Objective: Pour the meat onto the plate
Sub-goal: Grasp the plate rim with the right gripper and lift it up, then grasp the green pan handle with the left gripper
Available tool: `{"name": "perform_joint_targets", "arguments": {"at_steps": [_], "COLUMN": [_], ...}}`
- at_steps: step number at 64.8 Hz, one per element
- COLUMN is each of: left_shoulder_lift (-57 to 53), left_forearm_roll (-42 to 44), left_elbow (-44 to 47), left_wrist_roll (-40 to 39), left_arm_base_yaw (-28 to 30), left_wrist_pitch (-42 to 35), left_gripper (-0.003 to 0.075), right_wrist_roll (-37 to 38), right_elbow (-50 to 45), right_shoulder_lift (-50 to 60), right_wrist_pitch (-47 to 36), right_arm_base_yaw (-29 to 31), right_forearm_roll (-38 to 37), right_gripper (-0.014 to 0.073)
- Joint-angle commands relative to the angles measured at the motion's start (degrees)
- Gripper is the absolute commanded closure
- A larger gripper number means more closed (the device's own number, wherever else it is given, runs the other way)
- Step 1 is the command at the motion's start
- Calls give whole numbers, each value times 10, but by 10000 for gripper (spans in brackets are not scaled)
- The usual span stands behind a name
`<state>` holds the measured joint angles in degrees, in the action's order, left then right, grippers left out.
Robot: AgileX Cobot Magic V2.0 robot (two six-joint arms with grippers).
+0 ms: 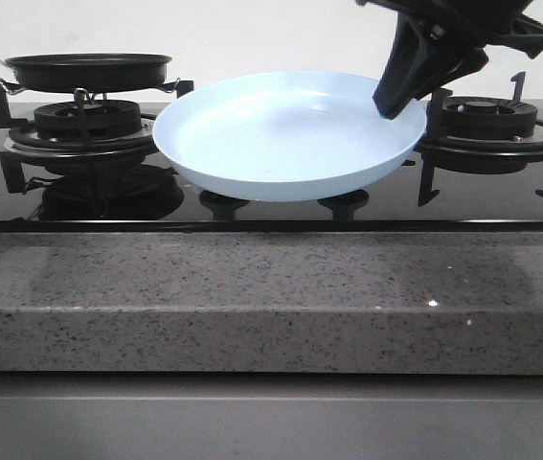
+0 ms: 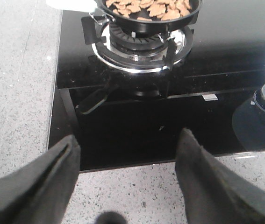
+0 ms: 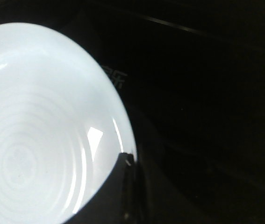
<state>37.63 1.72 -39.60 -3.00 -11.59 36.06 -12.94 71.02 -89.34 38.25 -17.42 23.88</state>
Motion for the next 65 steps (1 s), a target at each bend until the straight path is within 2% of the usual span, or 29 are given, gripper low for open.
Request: {"name": "perform_joint_targets", "arguments": {"at_steps": [1, 8, 11, 24, 33, 46, 58, 65], "left_shoulder_lift": [3, 14, 22, 111, 181, 259, 328, 368], "left_forearm_roll": [-1, -1, -1, 0, -38, -266, -442, -539], "left_elbow": [-20, -33, -41, -112, -166, -215, -244, -256], "left_wrist_roll": [-5, -7, -7, -7, 5, 160, 255, 287], "left_arm_base_yaw": [-5, -2, 0, 27, 78, 175, 249, 272], "left_wrist_pitch": [-39, -41, -35, 26, 36, 48, 65, 64], "left_gripper": [238, 120, 94, 90, 94, 103, 103, 103], "right_wrist_roll": [-6, -6, -6, -6, -6, -6, -6, -6], "right_elbow": [13, 13, 13, 13, 13, 13, 13, 13], "right_shoulder_lift": [24, 24, 24, 24, 24, 24, 24, 24], "right_wrist_pitch": [-26, -26, -26, -26, -26, -26, -26, -26], "right_arm_base_yaw": [2, 2, 2, 2, 2, 2, 2, 2], "right_forearm_roll": [17, 17, 17, 17, 17, 17, 17, 17], "right_gripper": [713, 713, 713, 713, 713, 713, 713, 713]}}
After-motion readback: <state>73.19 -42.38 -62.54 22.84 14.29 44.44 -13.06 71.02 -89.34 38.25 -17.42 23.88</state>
